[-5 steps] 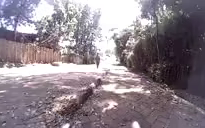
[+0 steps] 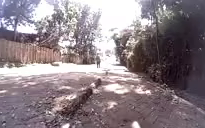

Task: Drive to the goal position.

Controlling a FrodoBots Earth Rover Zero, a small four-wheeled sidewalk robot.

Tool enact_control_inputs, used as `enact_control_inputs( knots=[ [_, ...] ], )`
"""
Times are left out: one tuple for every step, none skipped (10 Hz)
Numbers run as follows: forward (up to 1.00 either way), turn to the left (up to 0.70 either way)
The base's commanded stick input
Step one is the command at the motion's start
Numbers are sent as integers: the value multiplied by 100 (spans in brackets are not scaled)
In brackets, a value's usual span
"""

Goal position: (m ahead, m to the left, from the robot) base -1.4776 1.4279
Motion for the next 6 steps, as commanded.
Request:
enact_control_inputs(
  knots=[
    [70,-28],
    [70,-30],
    [70,-32],
    [70,-34],
    [70,-34],
    [70,-32]
  ],
)
